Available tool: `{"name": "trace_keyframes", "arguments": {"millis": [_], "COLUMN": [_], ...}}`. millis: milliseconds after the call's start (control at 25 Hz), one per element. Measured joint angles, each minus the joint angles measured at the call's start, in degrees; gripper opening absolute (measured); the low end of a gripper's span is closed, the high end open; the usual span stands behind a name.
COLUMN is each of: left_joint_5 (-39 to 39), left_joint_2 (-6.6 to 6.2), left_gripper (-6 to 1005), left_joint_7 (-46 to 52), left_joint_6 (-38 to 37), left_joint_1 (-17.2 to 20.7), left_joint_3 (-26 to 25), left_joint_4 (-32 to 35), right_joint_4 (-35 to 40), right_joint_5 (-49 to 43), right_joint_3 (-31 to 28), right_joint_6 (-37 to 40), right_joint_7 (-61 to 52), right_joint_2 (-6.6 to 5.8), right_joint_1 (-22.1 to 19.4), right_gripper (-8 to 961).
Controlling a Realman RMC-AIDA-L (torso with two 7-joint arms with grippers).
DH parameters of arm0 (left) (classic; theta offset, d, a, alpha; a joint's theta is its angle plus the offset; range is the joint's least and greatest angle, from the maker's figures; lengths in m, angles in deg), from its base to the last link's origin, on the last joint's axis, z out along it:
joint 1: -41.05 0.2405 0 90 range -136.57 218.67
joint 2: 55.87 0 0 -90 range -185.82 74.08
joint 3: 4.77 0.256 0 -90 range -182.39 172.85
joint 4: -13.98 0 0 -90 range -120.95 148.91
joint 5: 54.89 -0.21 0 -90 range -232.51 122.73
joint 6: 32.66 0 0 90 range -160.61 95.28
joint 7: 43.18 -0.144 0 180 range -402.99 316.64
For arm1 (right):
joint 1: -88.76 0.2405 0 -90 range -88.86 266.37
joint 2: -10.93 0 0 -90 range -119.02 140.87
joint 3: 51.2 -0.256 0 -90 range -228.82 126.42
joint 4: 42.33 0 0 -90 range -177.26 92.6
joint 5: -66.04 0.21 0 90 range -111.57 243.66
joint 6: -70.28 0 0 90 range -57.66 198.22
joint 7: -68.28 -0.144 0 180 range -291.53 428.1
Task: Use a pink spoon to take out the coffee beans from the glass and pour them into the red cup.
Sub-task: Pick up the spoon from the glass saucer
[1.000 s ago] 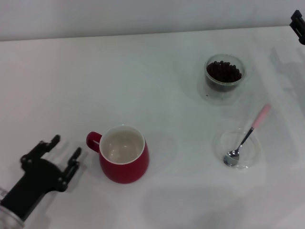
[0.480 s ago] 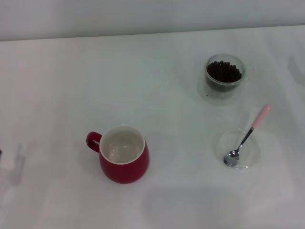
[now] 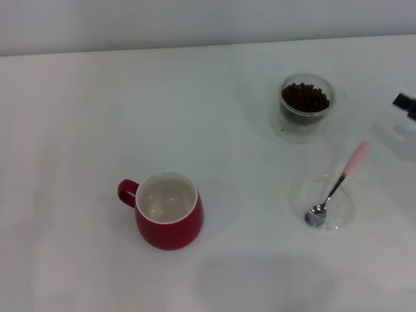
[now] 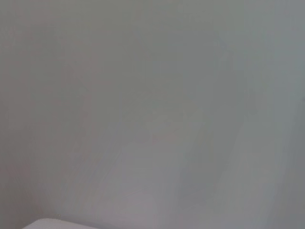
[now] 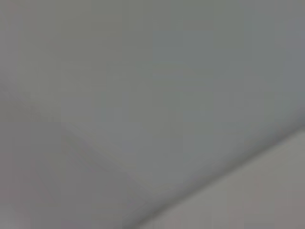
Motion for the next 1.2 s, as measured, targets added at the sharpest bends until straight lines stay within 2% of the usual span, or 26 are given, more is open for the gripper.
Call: {"name": "trace_keyframes", "arguments": {"millis": [40,240,480,1200], "left_joint_5": [0.23,0.88,0.78,0.48], "left_joint_2": [0.01,0.04,0.12,0.10], "left_gripper": [555,721,896,892], "left_joint_7": [-0.01,0.11,-0.01,-0.09], "left_joint_6": [0.03,0.11,0.21,0.26], "left_joint_1": [-0.17,-0.71,-0.78,-0.70], "left_joint_3": [0.00,0.00,0.49,0.61], "left_joint_4": [0.03,0.04,0.16,0.18], "right_joint_4": [-1.29,-3.93,-4.02,-3.47], "right_joint_5": [-1.62,-9.35,-12.51,-12.93], "right_joint_3": [0.43,0.82,1.21,1.96], "right_joint_6": [1.33,5.62,5.52,-0.90], "right_joint_7": [-1.20,-3.63,-3.99,-4.58], "right_joint_2": [-0.35,-0.97,-0.06,2.76], "right_joint_1": [0.45,1.45,1.52,3.44], "right_gripper": [865,865,865,864]}}
